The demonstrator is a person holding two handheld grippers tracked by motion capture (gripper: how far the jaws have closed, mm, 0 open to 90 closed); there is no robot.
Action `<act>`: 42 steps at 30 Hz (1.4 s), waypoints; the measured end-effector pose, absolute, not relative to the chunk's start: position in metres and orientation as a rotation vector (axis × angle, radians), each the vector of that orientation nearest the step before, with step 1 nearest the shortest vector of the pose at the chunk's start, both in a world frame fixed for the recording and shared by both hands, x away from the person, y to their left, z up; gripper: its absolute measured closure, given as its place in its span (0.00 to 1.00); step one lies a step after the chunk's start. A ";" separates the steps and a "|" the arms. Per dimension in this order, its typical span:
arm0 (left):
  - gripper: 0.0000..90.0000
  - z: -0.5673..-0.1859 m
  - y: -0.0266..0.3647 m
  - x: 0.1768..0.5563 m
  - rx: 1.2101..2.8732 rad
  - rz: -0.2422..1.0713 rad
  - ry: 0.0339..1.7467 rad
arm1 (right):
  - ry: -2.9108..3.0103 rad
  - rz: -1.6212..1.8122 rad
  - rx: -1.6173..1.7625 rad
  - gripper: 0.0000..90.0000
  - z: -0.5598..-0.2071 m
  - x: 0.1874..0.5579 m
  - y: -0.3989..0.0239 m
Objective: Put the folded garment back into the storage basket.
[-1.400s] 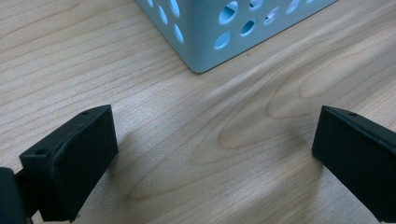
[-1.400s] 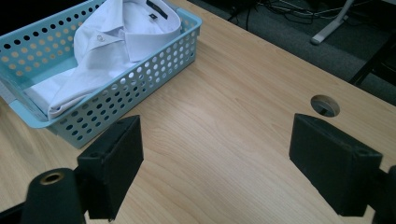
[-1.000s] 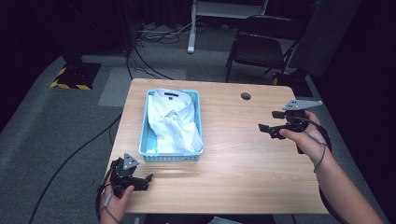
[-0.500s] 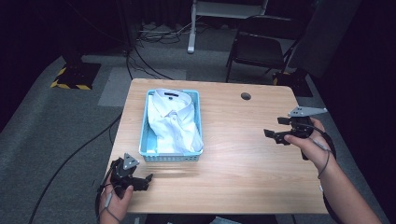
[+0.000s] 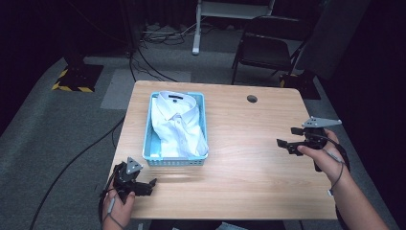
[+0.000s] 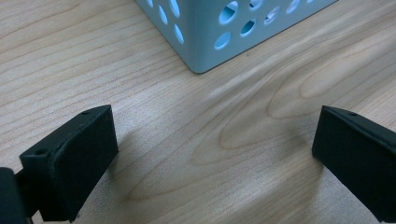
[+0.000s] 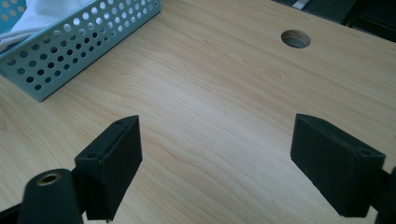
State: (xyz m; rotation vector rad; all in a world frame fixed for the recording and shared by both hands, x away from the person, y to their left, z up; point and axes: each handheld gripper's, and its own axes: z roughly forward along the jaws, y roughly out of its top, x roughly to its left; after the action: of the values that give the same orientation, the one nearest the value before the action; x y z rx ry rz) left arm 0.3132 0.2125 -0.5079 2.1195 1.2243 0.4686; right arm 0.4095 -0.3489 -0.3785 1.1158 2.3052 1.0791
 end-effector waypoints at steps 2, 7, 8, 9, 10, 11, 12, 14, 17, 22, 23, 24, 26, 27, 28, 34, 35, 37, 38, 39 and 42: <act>0.00 -0.508 0.213 0.313 2.119 0.469 1.224 | 2.302 1.077 1.121 0.18 -0.381 0.408 -0.352; 0.00 -0.508 0.213 0.313 2.120 0.469 1.224 | 2.288 1.081 1.133 0.18 -0.390 0.402 -0.361; 0.00 -0.508 0.213 0.313 2.120 0.468 1.224 | 2.288 1.079 1.140 0.18 -0.391 0.401 -0.362; 0.00 -0.508 0.213 0.314 2.122 0.467 1.220 | 2.286 1.077 1.143 0.18 -0.393 0.399 -0.364; 0.00 -0.508 0.213 0.314 2.123 0.466 1.218 | 2.283 1.076 1.150 0.18 -0.395 0.398 -0.366; 0.00 -0.508 0.213 0.314 2.122 0.467 1.219 | 2.283 1.073 1.156 0.18 -0.398 0.397 -0.368; 0.00 -0.508 0.213 0.314 2.123 0.466 1.218 | 2.283 1.070 1.165 0.18 -0.400 0.395 -0.369; 0.00 -0.508 0.213 0.314 2.122 0.466 1.218 | 2.282 1.066 1.175 0.17 -0.405 0.393 -0.372; 0.00 -0.508 0.213 0.314 2.121 0.466 1.219 | 2.281 1.057 1.185 0.17 -0.411 0.390 -0.376; 0.00 -0.508 0.213 0.313 2.122 0.466 1.217 | 2.284 1.053 1.195 0.16 -0.423 0.385 -0.381; 0.00 -0.508 0.213 0.313 2.122 0.466 1.217 | 2.284 1.051 1.197 0.16 -0.425 0.383 -0.383; 0.00 -0.508 0.213 0.313 2.122 0.466 1.217 | 2.283 1.051 1.200 0.16 -0.427 0.382 -0.384; 0.00 -0.508 0.213 0.313 2.122 0.466 1.217 | 2.282 1.051 1.202 0.16 -0.428 0.382 -0.385; 0.00 -0.508 0.213 0.313 2.122 0.466 1.217 | 2.282 1.051 1.202 0.16 -0.428 0.382 -0.385; 0.00 -0.508 0.213 0.313 2.122 0.466 1.217 | 2.282 1.051 1.202 0.16 -0.428 0.382 -0.385; 0.00 -0.508 0.213 0.313 2.121 0.466 1.219 | 2.280 1.022 1.256 0.16 -0.453 0.372 -0.399; 0.00 -0.508 0.213 0.313 2.121 0.466 1.218 | 2.283 1.016 1.260 0.16 -0.456 0.371 -0.400; 0.00 -0.508 0.213 0.313 2.121 0.466 1.219 | 2.288 1.004 1.270 0.16 -0.461 0.369 -0.402; 0.00 -0.508 0.213 0.313 2.121 0.466 1.218 | 2.290 0.999 1.270 0.16 -0.464 0.368 -0.402; 0.00 -0.508 0.213 0.314 2.121 0.466 1.217 | 2.292 0.994 1.270 0.16 -0.466 0.368 -0.403; 0.00 -0.508 0.213 0.314 2.124 0.464 1.212 | 2.299 0.976 1.280 0.16 -0.473 0.366 -0.404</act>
State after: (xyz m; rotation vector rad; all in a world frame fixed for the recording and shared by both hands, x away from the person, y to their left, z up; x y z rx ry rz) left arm 0.3142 0.2134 -0.5080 2.1238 1.2120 0.4644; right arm 0.3658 -0.4045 -0.4731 1.2796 2.2994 0.9759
